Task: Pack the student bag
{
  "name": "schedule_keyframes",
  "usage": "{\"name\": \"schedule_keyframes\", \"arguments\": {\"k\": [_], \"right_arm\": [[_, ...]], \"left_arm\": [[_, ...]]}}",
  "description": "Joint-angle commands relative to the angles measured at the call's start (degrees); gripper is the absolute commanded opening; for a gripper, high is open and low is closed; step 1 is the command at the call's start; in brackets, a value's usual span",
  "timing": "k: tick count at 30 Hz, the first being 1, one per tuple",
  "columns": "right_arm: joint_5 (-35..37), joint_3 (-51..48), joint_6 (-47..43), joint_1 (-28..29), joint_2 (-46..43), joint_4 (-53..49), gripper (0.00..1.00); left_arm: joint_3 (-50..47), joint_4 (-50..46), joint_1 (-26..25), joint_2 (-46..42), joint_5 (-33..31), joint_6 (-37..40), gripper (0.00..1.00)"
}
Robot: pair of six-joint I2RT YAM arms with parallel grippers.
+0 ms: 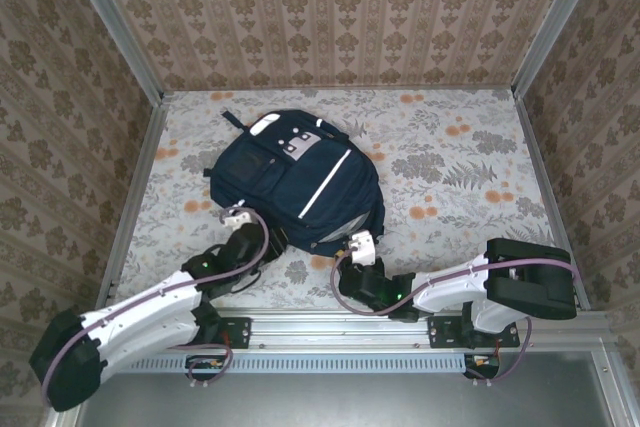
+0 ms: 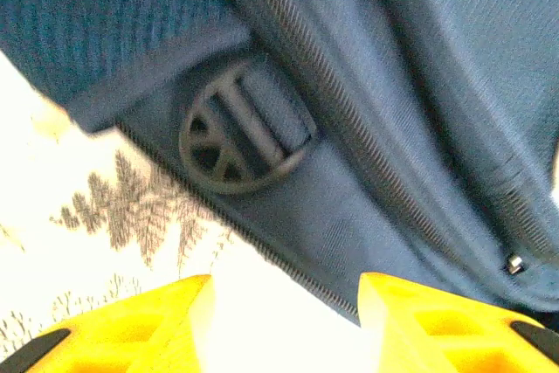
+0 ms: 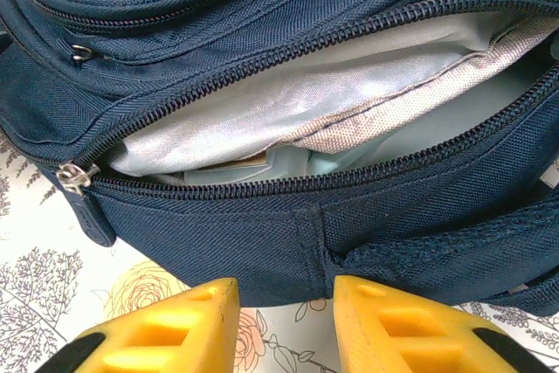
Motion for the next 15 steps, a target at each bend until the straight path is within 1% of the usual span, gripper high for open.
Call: {"name": "schedule_keyframes", "arguments": {"k": [1,5,8,10,12,15], "right_arm": [[-0.04,1.68,-1.15,0.64,-0.63,-1.68,0.37],[-0.16,2.5,-1.51,1.41,-0.1,-1.77,0.38],[-0.34,3.5,-2.62,2.76,1.41,-1.04,0.42],[-0.27,5.01,-3.63,4.03,3.36,-0.68,0.45],[0.01,7.45,-4.61,5.31,6.11,-0.91,0.45],[-0.1,11.11,-5.16,6.17,10.12,-1.64,0.45]], "left_arm": [[-0.45,4.85,-3.39,2.69,-4.82,-5.59,0.47],[2.18,4.59,-3.99,8.4,-7.19,-5.28,0.48],[2.26,6.48,-3.72,10.92,-8.9,-5.28,0.48],[2.08,7.74,-3.43,11.63,-10.28,-4.98,0.47],[1.99,8.79,-2.8,12.02,-10.55,-4.66,0.44],[2.49,8.59,-2.59,11.63,-10.41,-3.56,0.45]]}}
